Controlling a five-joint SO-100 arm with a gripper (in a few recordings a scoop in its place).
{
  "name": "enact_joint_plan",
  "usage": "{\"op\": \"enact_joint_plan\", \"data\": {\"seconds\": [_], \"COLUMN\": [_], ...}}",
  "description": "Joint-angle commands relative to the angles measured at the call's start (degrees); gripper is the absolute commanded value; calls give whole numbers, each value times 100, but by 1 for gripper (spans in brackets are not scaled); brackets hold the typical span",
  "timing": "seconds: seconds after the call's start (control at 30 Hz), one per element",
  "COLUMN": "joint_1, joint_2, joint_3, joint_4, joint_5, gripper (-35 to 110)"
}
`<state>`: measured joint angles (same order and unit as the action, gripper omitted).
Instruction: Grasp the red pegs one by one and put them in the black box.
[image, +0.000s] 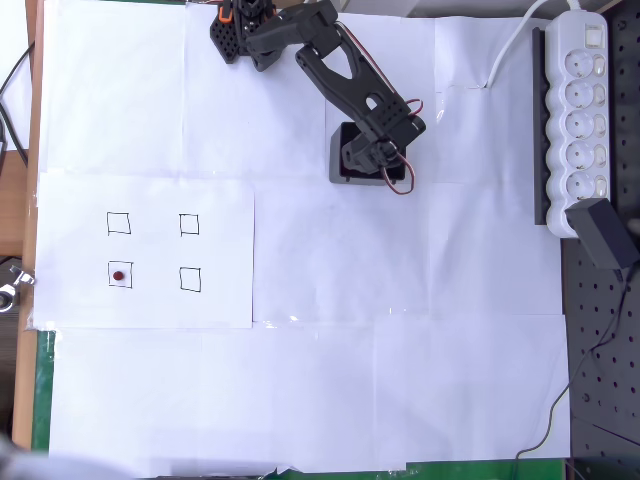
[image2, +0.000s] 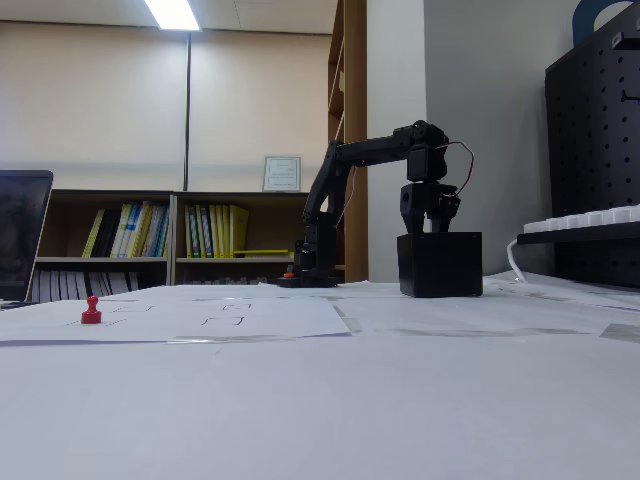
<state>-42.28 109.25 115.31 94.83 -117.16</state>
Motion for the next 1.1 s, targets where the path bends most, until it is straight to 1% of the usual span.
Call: {"op": "enact_joint_plan", "data": {"seconds": [0.0, 0.07, 0.13, 0.17, 0.2, 0.23, 0.27, 0.3, 0.33, 0.4, 0.43, 0.47, 0.5, 0.57, 0.63, 0.7, 0.73, 0.8, 0.93, 1.07], "joint_1": [-123, -88, 114, 334, 694, 1195, 1811, 2716, 3190, 4289, 5001, 5563, 5906, 6539, 6917, 6996, 7005, 7084, 7277, 7216], "joint_2": [-237, -589, -1274, -1644, -2180, -2751, -3428, -4377, -4816, -5476, -5651, -5563, -5361, -4368, -2883, -1758, -1283, -272, 1301, 2004], "joint_3": [896, 1538, 1995, 1951, 1582, 853, -378, -2382, -3401, -5414, -6504, -7207, -7629, -8341, -8156, -7541, -7172, -6319, -4632, -3788], "joint_4": [290, 501, 738, 765, 729, 431, -290, -1802, -2619, -4271, -5414, -6469, -7321, -9624, -11312, -12182, -12437, -12735, -12832, -12850], "joint_5": [-176, -352, -246, -44, 360, 782, 1336, 2065, 2391, 3410, 3894, 4148, 4280, 4447, 4245, 3850, 3727, 3560, 3454, 3287], "gripper": [15, 16, 16, 16, 16, 16, 16, 16, 16, 16, 15, 13, 12, 12, 13, 13, 13, 13, 13, 13]}}
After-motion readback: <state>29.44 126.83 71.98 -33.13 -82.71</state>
